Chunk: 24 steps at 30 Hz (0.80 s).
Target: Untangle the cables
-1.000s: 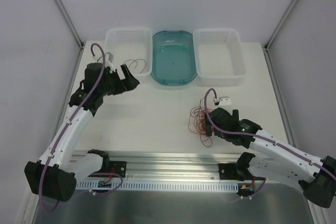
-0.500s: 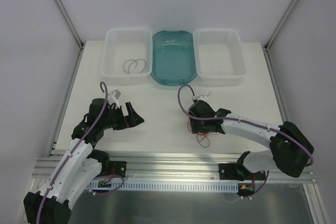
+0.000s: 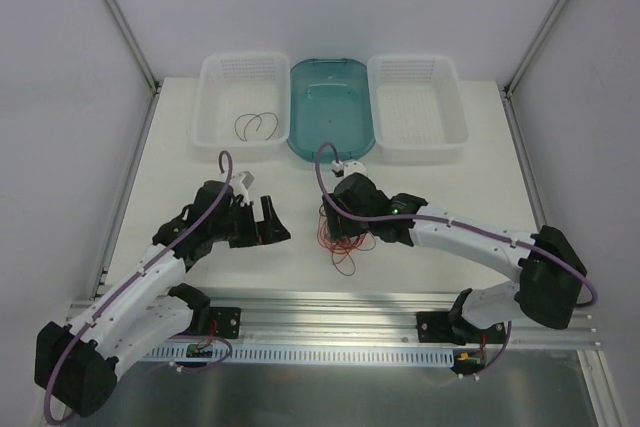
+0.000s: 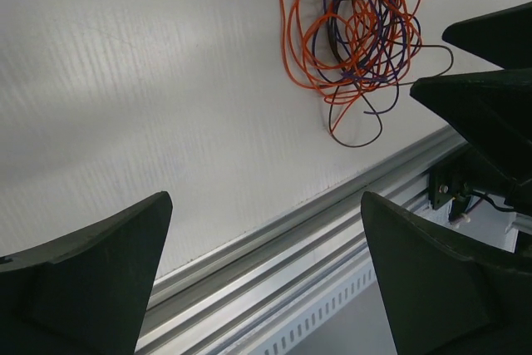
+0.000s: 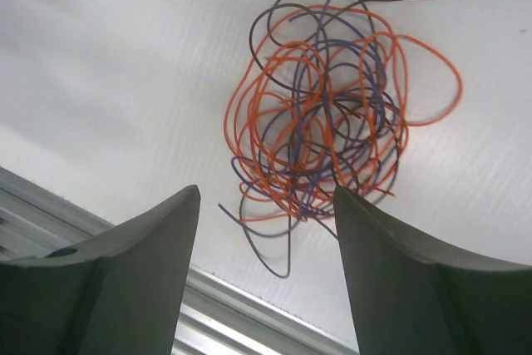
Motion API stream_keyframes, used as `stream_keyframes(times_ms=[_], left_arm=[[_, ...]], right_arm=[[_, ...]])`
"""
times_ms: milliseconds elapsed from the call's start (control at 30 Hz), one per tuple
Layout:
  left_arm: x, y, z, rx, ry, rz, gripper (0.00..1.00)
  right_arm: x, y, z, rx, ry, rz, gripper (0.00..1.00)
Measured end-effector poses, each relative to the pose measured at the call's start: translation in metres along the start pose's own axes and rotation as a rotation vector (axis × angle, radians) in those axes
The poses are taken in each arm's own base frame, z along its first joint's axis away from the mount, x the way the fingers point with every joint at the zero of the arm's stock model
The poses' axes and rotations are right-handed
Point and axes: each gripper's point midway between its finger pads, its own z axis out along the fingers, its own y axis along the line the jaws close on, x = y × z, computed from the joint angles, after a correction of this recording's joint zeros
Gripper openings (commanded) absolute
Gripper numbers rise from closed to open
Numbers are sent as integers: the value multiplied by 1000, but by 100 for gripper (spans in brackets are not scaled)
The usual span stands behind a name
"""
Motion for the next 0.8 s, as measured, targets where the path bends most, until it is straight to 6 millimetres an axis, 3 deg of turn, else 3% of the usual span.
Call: stream_keyframes(times_ms=[167,333,533,633,767,800], left_arm=[[-5,-22,16,-4,30,25,99],[-11,-52,51,-30,69,67,99],[-15,-93,100,-48,84,114,99],[-13,-104,127,-68,100,117,98],[-6,-102,157,-106,129,105,87],[-2,-100,162,-117,141,103,79]], right_arm=[[-11,-21,-37,45,-94,19,70],[-7,-52,-68,100,-190,66,70],[29,-94,-67,200,-187,110,70],[45,-102,-63,207,-180,114,70],[56,-103,-56,176,-187,121,69],[58,-101,-52,162,-188,123,69]])
